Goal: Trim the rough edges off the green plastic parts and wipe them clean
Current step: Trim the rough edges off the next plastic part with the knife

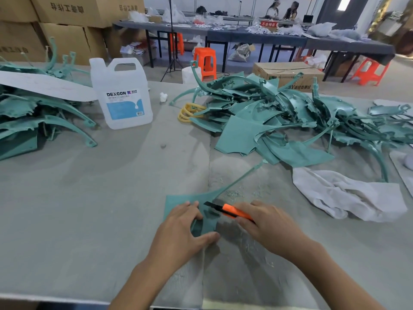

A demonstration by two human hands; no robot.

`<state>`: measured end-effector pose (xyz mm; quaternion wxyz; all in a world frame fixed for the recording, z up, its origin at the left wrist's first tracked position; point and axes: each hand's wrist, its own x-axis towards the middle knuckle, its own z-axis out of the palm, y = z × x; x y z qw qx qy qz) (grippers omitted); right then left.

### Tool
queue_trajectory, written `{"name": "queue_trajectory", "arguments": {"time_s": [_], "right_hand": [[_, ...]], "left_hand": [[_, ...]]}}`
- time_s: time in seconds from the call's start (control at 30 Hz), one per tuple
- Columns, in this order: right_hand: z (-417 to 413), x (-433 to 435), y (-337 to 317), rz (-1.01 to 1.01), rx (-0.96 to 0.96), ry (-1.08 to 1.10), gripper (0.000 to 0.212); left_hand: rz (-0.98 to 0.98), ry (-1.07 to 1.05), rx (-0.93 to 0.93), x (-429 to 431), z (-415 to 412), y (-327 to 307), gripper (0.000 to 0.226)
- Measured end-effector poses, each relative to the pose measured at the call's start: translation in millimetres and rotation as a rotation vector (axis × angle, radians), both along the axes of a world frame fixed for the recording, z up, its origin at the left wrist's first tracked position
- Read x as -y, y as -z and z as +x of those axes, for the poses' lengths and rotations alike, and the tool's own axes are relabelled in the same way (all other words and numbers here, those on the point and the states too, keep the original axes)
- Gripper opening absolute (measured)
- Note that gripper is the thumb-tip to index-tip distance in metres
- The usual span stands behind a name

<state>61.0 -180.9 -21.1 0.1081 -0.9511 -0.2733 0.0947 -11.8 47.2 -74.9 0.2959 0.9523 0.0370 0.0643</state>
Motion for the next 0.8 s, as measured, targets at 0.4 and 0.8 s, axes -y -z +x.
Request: {"name": "queue_trajectory", "arguments": {"time_s": [0.4,0.8], "right_hand": [[-2,-5,2,-0.064,0.098,-0.007,0.033],[0,-1,7,-0.052,0.132,0.081,0.037]], "left_hand": [[-0.015,-0.01,-0.005,3,0,3,0.054],[-0.023,-0.011,-0.017,3,-2,3,0.056]]}}
